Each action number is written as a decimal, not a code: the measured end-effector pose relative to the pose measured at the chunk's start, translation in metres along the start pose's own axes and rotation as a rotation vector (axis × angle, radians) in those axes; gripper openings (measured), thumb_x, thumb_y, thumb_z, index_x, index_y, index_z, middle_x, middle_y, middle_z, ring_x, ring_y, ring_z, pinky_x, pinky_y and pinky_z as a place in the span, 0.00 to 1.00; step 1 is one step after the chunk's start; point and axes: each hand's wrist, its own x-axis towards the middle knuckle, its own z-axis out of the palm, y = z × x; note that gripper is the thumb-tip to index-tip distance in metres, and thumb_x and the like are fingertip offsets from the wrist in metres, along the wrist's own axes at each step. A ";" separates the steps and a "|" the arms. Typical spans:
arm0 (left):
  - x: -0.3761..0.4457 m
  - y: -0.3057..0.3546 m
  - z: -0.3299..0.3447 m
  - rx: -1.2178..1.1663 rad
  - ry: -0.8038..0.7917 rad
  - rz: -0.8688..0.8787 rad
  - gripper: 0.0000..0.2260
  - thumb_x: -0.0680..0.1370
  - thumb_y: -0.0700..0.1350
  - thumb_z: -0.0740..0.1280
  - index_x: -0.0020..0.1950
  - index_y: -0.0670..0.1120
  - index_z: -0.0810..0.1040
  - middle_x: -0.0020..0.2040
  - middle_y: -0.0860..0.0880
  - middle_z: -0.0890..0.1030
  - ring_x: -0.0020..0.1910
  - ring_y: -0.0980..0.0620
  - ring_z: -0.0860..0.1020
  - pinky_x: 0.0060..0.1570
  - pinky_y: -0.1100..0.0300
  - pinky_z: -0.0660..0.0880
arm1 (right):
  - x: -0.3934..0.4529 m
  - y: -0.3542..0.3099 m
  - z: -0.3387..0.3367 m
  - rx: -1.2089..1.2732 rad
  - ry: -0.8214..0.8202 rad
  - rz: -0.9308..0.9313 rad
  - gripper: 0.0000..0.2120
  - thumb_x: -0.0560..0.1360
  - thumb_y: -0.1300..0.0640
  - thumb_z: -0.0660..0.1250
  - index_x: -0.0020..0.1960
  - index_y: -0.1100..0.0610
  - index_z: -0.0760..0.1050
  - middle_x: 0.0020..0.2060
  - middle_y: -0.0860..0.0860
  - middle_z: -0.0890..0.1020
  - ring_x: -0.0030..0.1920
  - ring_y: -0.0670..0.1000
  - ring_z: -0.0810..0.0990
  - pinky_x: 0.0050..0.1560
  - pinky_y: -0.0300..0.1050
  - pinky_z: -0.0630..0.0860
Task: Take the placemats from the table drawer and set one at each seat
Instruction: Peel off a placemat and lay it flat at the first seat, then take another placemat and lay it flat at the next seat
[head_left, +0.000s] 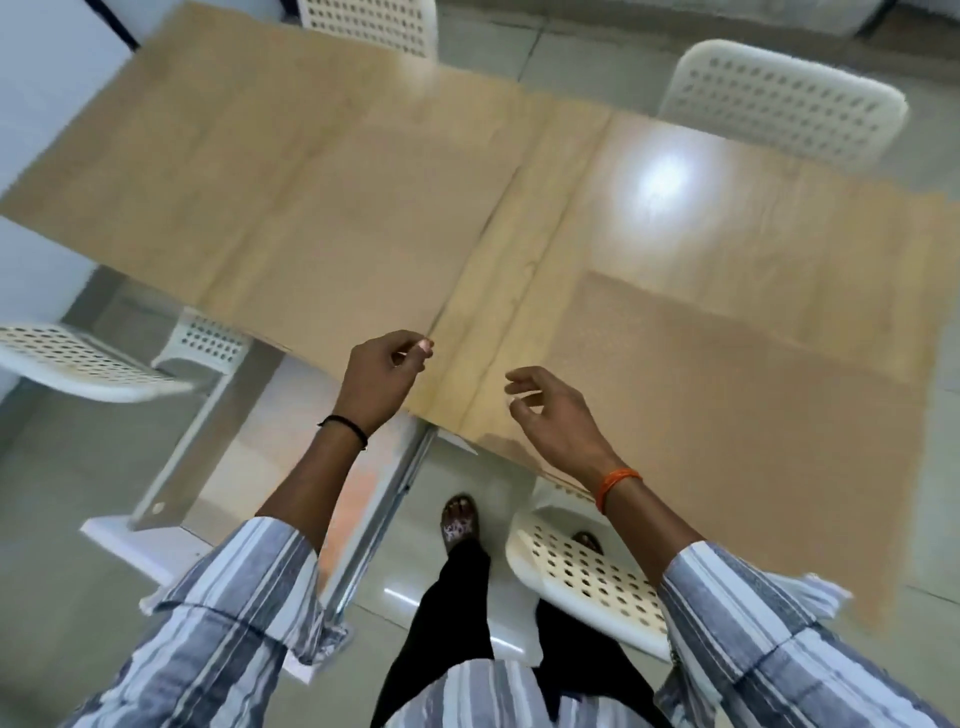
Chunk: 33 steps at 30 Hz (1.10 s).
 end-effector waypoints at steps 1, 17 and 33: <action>0.008 -0.013 -0.015 -0.008 0.008 -0.015 0.09 0.80 0.43 0.64 0.49 0.44 0.83 0.45 0.49 0.85 0.43 0.52 0.83 0.49 0.57 0.78 | 0.011 -0.011 0.013 0.025 -0.008 0.023 0.16 0.79 0.59 0.63 0.67 0.53 0.72 0.58 0.47 0.79 0.52 0.45 0.77 0.47 0.31 0.71; 0.129 -0.150 -0.130 0.287 0.133 -0.340 0.27 0.78 0.50 0.63 0.74 0.41 0.64 0.74 0.43 0.64 0.72 0.41 0.63 0.68 0.45 0.63 | 0.120 -0.063 0.123 0.470 0.091 0.439 0.28 0.75 0.62 0.69 0.72 0.54 0.64 0.64 0.56 0.73 0.59 0.49 0.75 0.53 0.38 0.72; 0.142 -0.144 -0.134 0.314 0.345 -0.333 0.21 0.77 0.47 0.63 0.69 0.42 0.73 0.68 0.42 0.73 0.67 0.41 0.68 0.64 0.47 0.66 | 0.124 -0.060 0.130 0.449 0.144 0.434 0.22 0.75 0.64 0.69 0.67 0.53 0.68 0.59 0.55 0.72 0.55 0.48 0.72 0.47 0.33 0.68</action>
